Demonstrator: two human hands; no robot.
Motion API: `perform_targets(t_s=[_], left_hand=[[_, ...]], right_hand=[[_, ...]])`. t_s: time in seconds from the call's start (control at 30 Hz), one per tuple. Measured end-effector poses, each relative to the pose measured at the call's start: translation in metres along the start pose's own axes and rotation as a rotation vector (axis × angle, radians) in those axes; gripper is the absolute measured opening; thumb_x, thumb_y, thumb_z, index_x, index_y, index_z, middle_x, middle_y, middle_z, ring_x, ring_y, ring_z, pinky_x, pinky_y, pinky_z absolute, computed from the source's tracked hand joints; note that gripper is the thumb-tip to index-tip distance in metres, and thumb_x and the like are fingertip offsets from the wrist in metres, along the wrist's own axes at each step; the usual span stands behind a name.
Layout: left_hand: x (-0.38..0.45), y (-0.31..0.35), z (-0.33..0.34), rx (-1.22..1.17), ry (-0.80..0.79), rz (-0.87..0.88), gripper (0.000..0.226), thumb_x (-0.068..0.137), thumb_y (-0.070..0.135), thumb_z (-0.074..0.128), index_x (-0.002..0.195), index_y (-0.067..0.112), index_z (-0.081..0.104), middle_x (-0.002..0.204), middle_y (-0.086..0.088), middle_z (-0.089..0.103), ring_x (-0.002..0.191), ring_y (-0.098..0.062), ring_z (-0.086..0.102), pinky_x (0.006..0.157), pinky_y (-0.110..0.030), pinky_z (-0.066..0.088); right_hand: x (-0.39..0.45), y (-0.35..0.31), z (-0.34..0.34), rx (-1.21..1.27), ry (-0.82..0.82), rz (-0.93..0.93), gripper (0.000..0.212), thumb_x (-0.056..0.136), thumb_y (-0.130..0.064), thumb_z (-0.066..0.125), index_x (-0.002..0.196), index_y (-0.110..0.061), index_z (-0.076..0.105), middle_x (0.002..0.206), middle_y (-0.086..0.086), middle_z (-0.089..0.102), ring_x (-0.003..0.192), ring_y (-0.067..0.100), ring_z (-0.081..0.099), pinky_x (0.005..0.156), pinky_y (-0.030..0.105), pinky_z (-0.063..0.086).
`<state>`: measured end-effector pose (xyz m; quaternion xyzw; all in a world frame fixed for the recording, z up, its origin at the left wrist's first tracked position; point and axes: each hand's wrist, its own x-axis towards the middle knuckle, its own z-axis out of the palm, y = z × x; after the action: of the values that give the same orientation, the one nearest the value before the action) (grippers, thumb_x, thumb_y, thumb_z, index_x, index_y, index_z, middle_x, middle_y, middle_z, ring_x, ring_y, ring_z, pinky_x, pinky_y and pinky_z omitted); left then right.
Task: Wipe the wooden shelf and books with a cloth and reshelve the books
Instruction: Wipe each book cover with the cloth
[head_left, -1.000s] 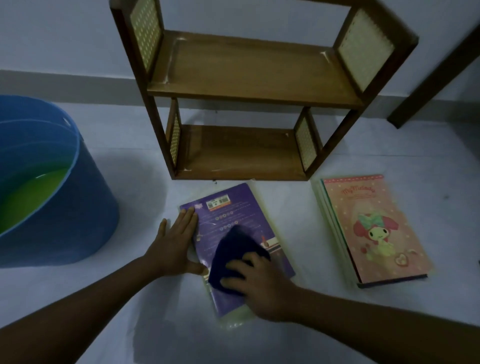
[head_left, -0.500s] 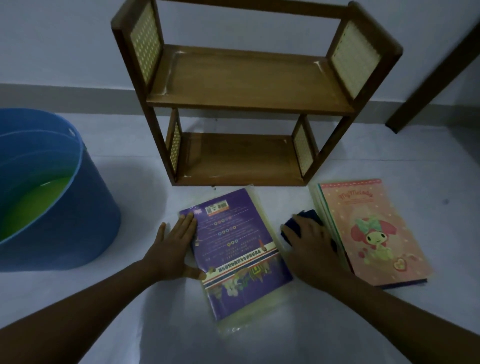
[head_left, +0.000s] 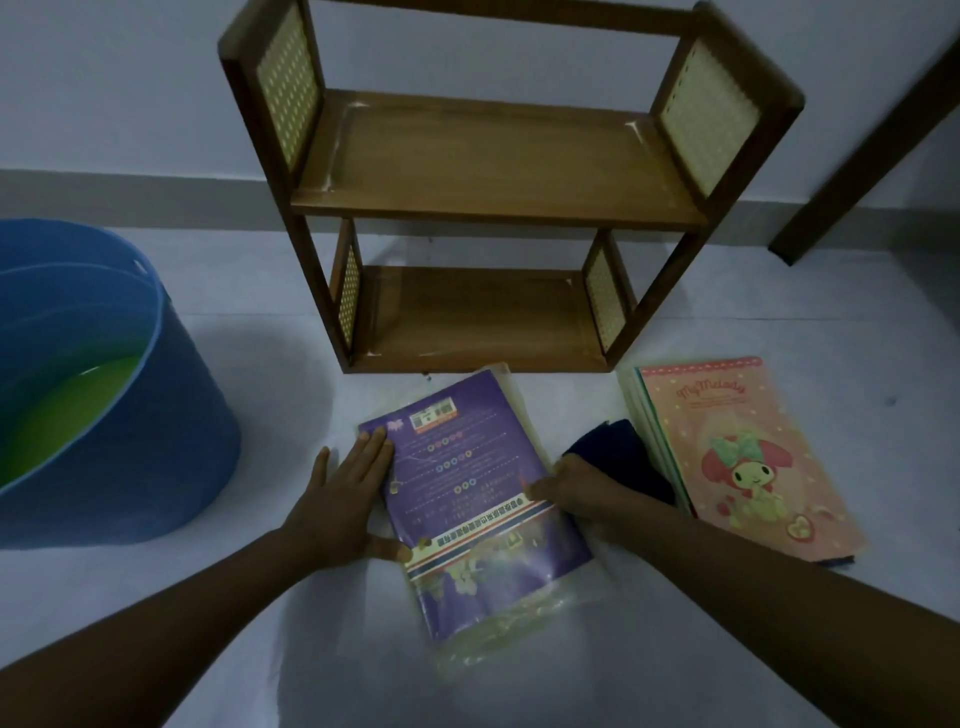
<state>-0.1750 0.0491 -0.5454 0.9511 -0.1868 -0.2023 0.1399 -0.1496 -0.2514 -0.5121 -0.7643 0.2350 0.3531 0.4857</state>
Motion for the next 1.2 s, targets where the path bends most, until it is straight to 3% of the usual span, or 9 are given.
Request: perform_targets(t_s=[0.13,0.3,0.4,0.57,0.7,0.77,0.93,1.07,1.2], left_hand=[[-0.002,-0.001,0.0,0.01,-0.019,0.003,0.139,0.047,0.1,0.029,0.143,0.015,-0.024,0.151,-0.002,-0.027,0.143,-0.021,-0.022,0.113,-0.048,-0.013],[-0.012,-0.008,-0.008,0.031,-0.078,0.169,0.13,0.062,0.09,0.047,0.146,0.023,-0.026,0.155,-0.002,-0.031,0.144,-0.019,-0.026,0.116,-0.047,-0.019],[-0.029,0.007,-0.017,-0.147,0.166,0.307,0.097,0.08,0.073,0.049,0.153,0.033,-0.002,0.163,0.002,0.004,0.149,-0.014,0.004,0.121,-0.048,0.01],[-0.03,0.055,-0.074,-0.604,0.613,0.234,0.033,0.09,0.033,0.059,0.122,0.043,0.057,0.122,0.032,0.059,0.113,0.005,0.058,0.094,-0.01,0.045],[-0.019,0.05,-0.106,-0.612,0.637,0.104,0.031,0.087,0.006,0.064,0.099,0.034,0.06,0.086,0.051,0.058,0.085,0.025,0.057,0.071,0.003,0.042],[-0.016,0.048,-0.113,-0.672,0.568,0.083,0.034,0.088,0.005,0.064,0.095,0.038,0.057,0.082,0.048,0.06,0.084,0.022,0.059,0.07,0.002,0.044],[-0.018,0.051,-0.11,-0.825,0.496,0.05,0.027,0.089,0.011,0.063,0.097,0.037,0.06,0.087,0.039,0.067,0.09,0.012,0.064,0.073,-0.004,0.049],[-0.018,0.049,-0.093,-0.95,0.493,-0.056,0.029,0.091,0.012,0.06,0.104,0.038,0.06,0.103,0.02,0.072,0.103,-0.007,0.066,0.089,-0.032,0.055],[-0.02,0.046,-0.075,-0.921,0.512,-0.135,0.024,0.092,0.022,0.062,0.11,0.038,0.058,0.112,0.003,0.069,0.106,-0.017,0.065,0.092,-0.048,0.053]], right_hand=[[-0.001,-0.007,-0.003,-0.033,-0.093,0.008,0.061,0.077,-0.026,0.077,0.124,0.004,0.052,0.113,0.019,0.065,0.097,0.03,0.067,0.087,0.043,0.057],[-0.031,-0.03,-0.016,0.156,-0.253,-0.042,0.04,0.087,-0.012,0.068,0.123,-0.01,0.051,0.112,0.012,0.067,0.097,0.029,0.068,0.081,0.04,0.058],[-0.044,-0.049,-0.036,0.3,-0.356,-0.046,0.026,0.09,-0.008,0.061,0.116,-0.009,0.062,0.106,0.015,0.069,0.088,0.028,0.069,0.079,0.04,0.059],[-0.069,-0.064,-0.068,0.457,-0.271,-0.096,0.031,0.091,-0.029,0.06,0.105,-0.003,0.068,0.092,0.017,0.072,0.076,0.024,0.07,0.066,0.032,0.06],[-0.082,-0.051,-0.079,0.197,0.008,-0.363,0.021,0.093,-0.003,0.053,0.11,-0.012,0.059,0.101,0.017,0.064,0.078,0.015,0.062,0.058,0.019,0.054],[-0.091,-0.048,-0.075,-0.011,0.051,-0.511,0.03,0.083,0.003,0.064,0.104,-0.017,0.055,0.091,0.007,0.06,0.074,0.006,0.062,0.061,0.016,0.05],[-0.103,-0.057,-0.051,0.047,0.106,-0.777,0.036,0.085,0.012,0.059,0.081,-0.024,0.058,0.062,-0.02,0.067,0.065,-0.019,0.059,0.06,0.002,0.045],[-0.088,-0.054,-0.05,-0.146,0.02,-0.728,0.045,0.083,0.013,0.059,0.11,-0.023,0.062,0.093,-0.023,0.069,0.091,-0.012,0.062,0.073,0.009,0.049],[-0.073,-0.038,-0.044,-0.192,-0.219,-0.659,0.071,0.078,0.005,0.059,0.136,-0.03,0.039,0.136,-0.014,0.052,0.126,-0.003,0.048,0.097,0.018,0.046]])
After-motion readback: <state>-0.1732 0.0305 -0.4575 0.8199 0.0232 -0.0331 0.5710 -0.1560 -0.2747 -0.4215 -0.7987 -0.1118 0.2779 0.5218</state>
